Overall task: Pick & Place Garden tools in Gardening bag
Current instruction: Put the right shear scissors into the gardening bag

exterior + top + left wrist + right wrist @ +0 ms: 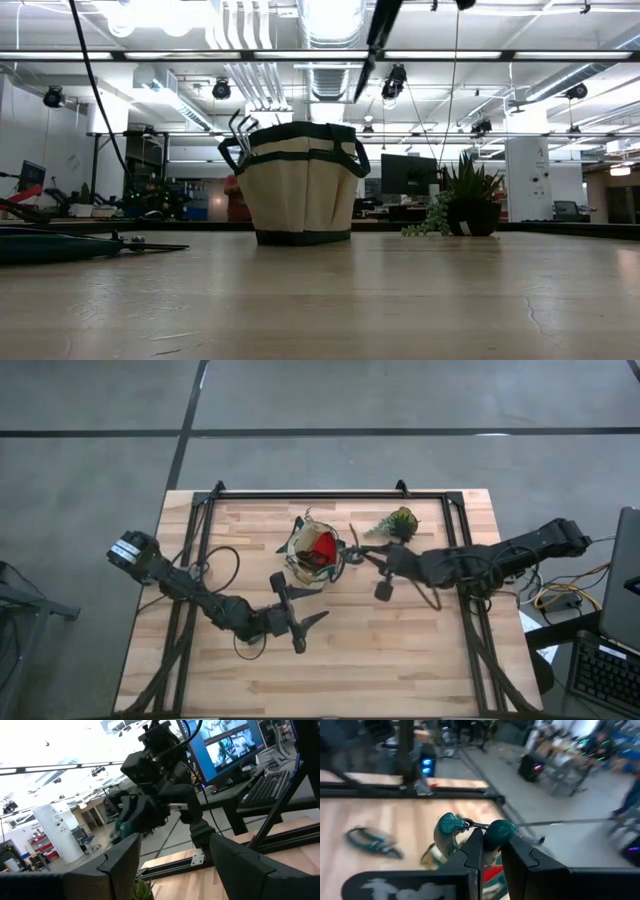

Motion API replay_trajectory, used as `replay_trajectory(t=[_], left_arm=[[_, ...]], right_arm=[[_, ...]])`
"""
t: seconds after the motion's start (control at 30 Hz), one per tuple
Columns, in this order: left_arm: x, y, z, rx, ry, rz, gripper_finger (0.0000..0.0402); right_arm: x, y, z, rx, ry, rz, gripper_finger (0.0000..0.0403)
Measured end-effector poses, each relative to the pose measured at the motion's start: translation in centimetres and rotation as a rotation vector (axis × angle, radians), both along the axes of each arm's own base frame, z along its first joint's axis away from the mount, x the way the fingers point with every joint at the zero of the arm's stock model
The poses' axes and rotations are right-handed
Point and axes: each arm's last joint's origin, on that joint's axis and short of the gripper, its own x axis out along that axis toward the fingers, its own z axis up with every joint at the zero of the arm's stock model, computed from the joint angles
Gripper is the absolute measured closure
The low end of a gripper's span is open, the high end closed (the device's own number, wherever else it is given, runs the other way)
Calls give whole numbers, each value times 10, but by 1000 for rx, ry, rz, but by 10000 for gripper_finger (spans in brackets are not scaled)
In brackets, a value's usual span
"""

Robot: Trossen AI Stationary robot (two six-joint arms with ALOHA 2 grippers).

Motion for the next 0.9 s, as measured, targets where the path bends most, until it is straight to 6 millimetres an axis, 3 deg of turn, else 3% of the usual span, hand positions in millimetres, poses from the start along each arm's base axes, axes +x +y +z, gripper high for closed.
replay_trajectory(t=[0.37,0.7,0.9], left_arm=[[0,0,0,1,1,0,158],[0,0,0,-1,-1,-9,158],[0,0,-1,3,4,-13,158]], right_arm=[[-7,-1,-44,107,77,45,368],[-1,-13,-48,95,68,35,367],[9,-20,-60,85,107,19,367]])
